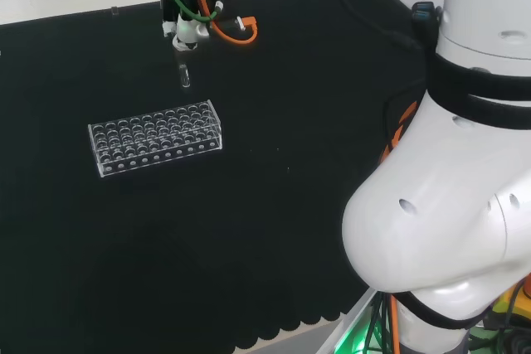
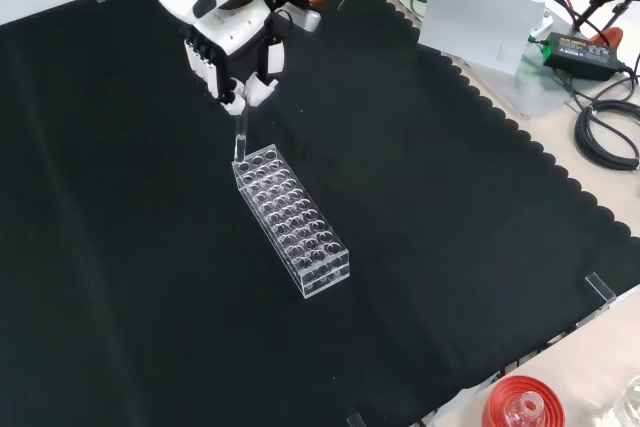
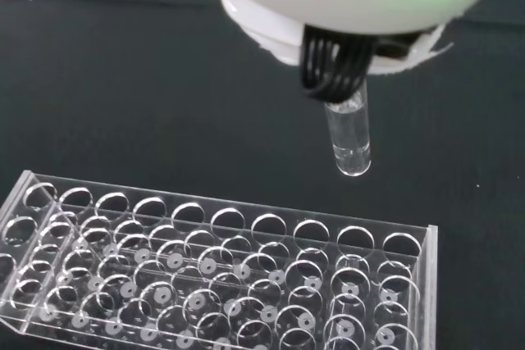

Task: Put the test tube back in the rack.

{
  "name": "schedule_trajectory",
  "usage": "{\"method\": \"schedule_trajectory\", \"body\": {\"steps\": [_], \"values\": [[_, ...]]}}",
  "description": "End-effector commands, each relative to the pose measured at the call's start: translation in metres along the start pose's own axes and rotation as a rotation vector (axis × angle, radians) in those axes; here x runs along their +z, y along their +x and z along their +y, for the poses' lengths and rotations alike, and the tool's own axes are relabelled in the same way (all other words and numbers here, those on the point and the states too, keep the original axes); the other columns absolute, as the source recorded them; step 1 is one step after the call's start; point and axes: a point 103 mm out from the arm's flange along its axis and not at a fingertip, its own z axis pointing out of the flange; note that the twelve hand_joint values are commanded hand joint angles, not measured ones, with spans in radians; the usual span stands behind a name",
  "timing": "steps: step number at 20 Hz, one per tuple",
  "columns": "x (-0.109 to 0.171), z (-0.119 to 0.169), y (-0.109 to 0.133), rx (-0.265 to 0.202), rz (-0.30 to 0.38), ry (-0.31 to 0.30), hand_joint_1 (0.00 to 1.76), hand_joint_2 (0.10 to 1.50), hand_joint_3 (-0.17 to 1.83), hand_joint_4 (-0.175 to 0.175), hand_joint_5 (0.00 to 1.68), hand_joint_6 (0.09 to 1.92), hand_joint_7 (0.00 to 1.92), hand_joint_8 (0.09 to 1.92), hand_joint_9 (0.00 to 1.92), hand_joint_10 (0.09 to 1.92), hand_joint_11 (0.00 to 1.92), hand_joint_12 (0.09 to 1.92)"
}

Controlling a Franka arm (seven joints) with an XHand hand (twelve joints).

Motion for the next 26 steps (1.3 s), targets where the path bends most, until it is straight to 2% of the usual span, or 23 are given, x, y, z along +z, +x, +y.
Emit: {"method": "schedule_trajectory", "body": {"steps": [1, 10, 26], "values": [[0.008, 0.004, -0.005, -0.003, 0.006, 0.037, 1.44, 0.51, 0.83, -0.175, 1.34, 0.58, 1.47, 0.6, 1.34, 0.51, 1.3, 0.94], [0.022, 0.002, -0.004, -0.007, 0.026, 0.069, 1.44, 0.5, 0.83, -0.175, 1.34, 0.58, 1.47, 0.61, 1.34, 0.51, 1.3, 0.95], [0.035, 0.004, -0.001, -0.014, 0.04, 0.091, 1.44, 0.5, 0.84, -0.175, 1.34, 0.58, 1.47, 0.61, 1.35, 0.5, 1.3, 0.95]]}}
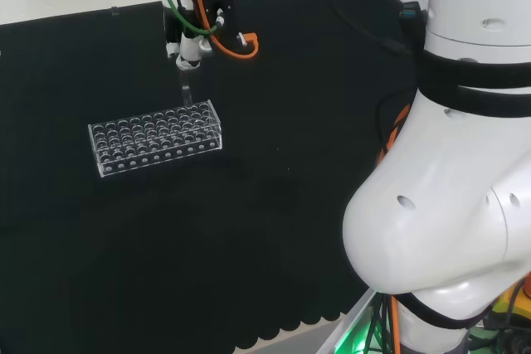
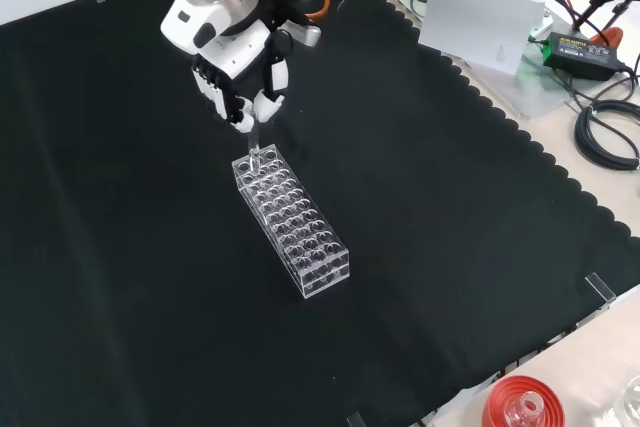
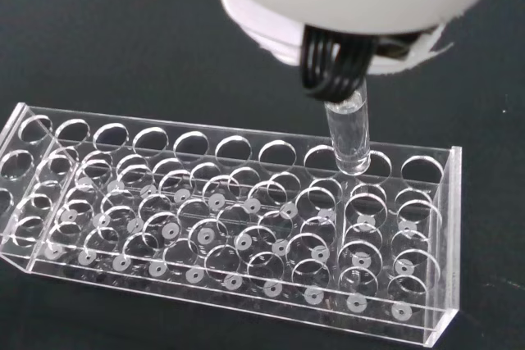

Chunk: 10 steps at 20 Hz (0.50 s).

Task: Put the test tube back in the rack.

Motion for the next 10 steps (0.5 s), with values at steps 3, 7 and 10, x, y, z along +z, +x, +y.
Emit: {"method": "schedule_trajectory", "body": {"steps": [3, 7, 10], "values": [[0.0014, 0.0012, -0.0002, -0.001, 0.006, 0.004, 1.44, 0.5, 0.84, -0.175, 1.34, 0.58, 1.47, 0.61, 1.35, 0.5, 1.3, 0.95], [0.0023, 0.0022, -0.0006, -0.004, 0.006, 0.009, 1.44, 0.5, 0.84, -0.175, 1.34, 0.58, 1.47, 0.61, 1.35, 0.5, 1.3, 0.95], [0.0042, 0.0035, -0.0014, -0.001, 0.011, 0.011, 1.44, 0.5, 0.84, -0.175, 1.34, 0.58, 1.47, 0.61, 1.35, 0.5, 1.3, 0.95]]}}
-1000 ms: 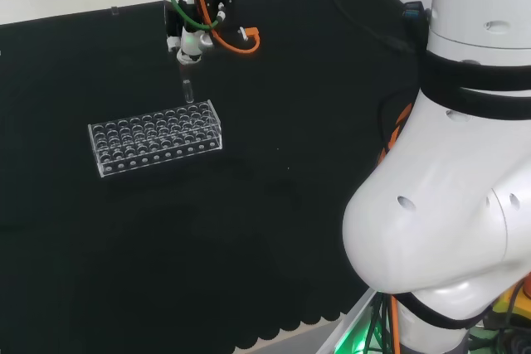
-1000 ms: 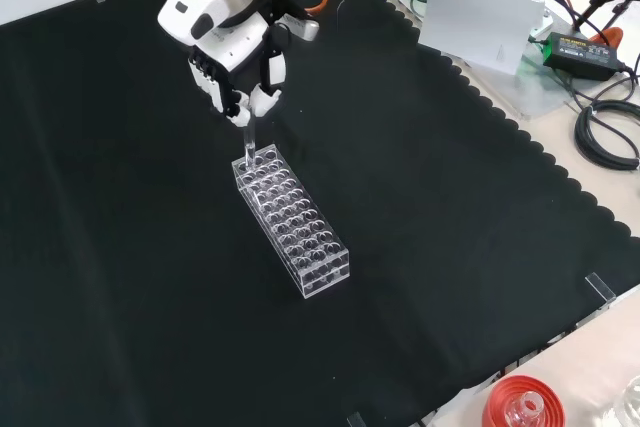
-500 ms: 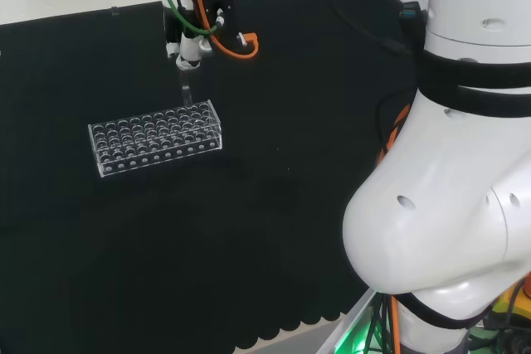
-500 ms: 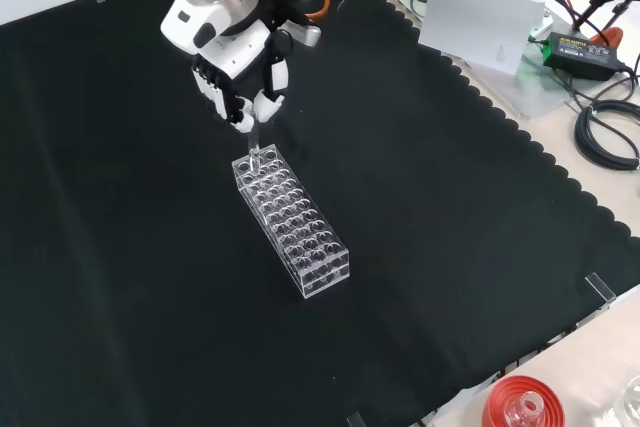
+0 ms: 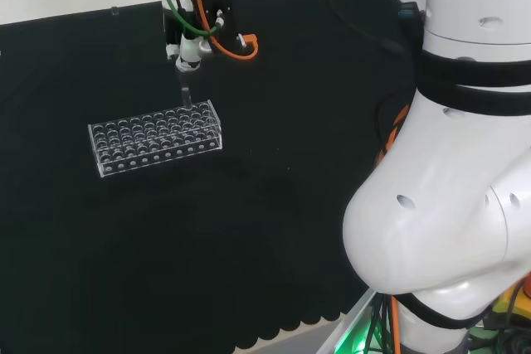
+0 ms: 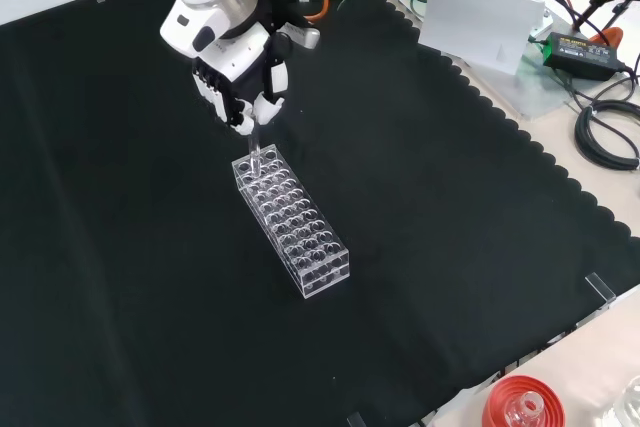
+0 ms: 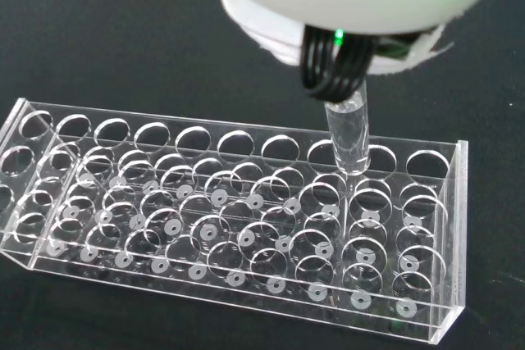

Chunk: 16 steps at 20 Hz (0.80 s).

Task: Put the test tube back in the rack.

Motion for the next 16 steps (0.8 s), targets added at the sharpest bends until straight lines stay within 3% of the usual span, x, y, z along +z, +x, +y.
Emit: {"method": "schedule_trajectory", "body": {"steps": [1, 16], "values": [[0.0042, 0.0023, -0.0021, 0.001, 0.008, 0.004, 1.44, 0.5, 0.84, -0.175, 1.34, 0.58, 1.47, 0.61, 1.35, 0.5, 1.3, 0.95], [0.0075, 0.0108, -0.0107, 0.002, 0.0, -0.003, 1.45, 0.5, 0.84, -0.175, 1.34, 0.58, 1.47, 0.61, 1.35, 0.5, 1.3, 0.95]]}}
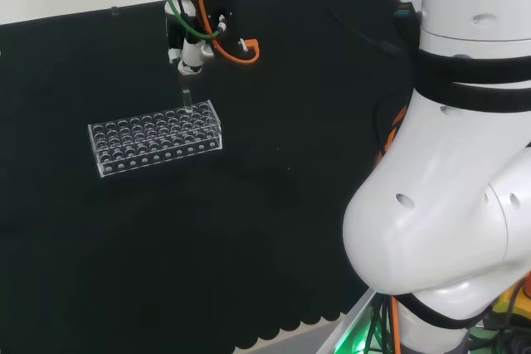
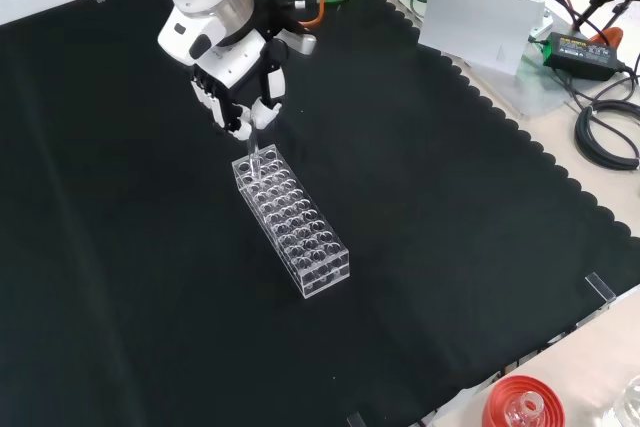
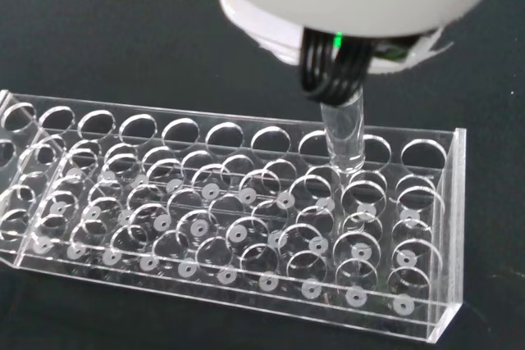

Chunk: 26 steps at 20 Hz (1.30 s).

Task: Put the test tube back in the rack.

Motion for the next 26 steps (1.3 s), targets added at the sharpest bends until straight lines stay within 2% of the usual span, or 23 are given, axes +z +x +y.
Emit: {"method": "schedule_trajectory", "body": {"steps": [1, 14, 26], "values": [[-0.0029, 0.0037, -0.0042, 0.0, -0.008, -0.013, 1.45, 0.5, 0.84, -0.175, 1.34, 0.58, 1.47, 0.61, 1.35, 0.5, 1.3, 0.95], [-0.0102, -0.0004, -0.0119, 0.002, -0.004, -0.021, 1.45, 0.5, 0.84, -0.175, 1.34, 0.58, 1.47, 0.61, 1.35, 0.5, 1.3, 0.95], [-0.0034, 0.0016, -0.0058, -0.007, 0.002, -0.013, 1.45, 0.5, 0.84, -0.175, 1.34, 0.58, 1.47, 0.61, 1.35, 0.5, 1.29, 0.95]]}}
